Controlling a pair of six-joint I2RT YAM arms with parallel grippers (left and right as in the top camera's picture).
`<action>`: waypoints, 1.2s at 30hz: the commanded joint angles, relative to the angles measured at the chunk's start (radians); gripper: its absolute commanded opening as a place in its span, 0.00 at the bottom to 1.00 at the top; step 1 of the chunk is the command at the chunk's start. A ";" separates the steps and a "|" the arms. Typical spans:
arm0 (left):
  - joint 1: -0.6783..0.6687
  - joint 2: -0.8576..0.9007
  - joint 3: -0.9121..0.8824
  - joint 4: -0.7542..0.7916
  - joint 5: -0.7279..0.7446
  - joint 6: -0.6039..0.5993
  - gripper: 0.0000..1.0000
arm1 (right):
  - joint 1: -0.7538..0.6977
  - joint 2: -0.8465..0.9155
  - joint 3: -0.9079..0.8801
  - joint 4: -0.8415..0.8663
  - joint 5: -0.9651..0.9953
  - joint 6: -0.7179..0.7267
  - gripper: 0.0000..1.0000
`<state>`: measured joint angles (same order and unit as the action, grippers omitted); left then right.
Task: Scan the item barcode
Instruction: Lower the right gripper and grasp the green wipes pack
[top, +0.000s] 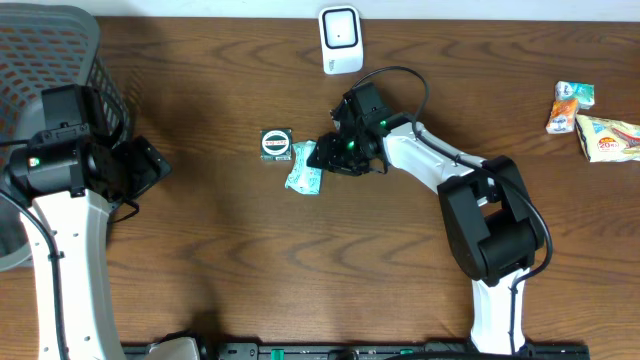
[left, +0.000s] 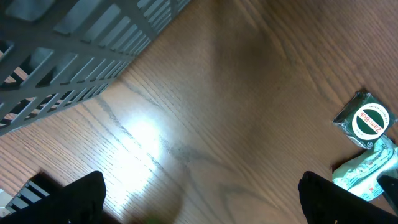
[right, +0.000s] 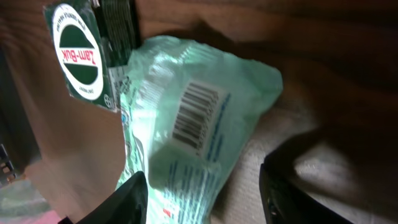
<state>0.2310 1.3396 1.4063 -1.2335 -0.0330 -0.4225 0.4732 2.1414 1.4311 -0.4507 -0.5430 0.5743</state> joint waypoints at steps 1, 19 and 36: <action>0.003 -0.004 -0.002 -0.005 -0.016 -0.006 0.98 | 0.021 0.039 -0.005 0.009 -0.008 0.005 0.50; 0.003 -0.004 -0.002 -0.005 -0.016 -0.006 0.98 | 0.059 0.066 -0.005 0.044 -0.035 0.004 0.39; 0.003 -0.004 -0.002 -0.005 -0.016 -0.006 0.98 | 0.064 0.064 -0.005 0.059 -0.112 -0.131 0.01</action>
<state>0.2314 1.3396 1.4063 -1.2335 -0.0330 -0.4225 0.5388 2.1796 1.4311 -0.3912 -0.6102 0.5186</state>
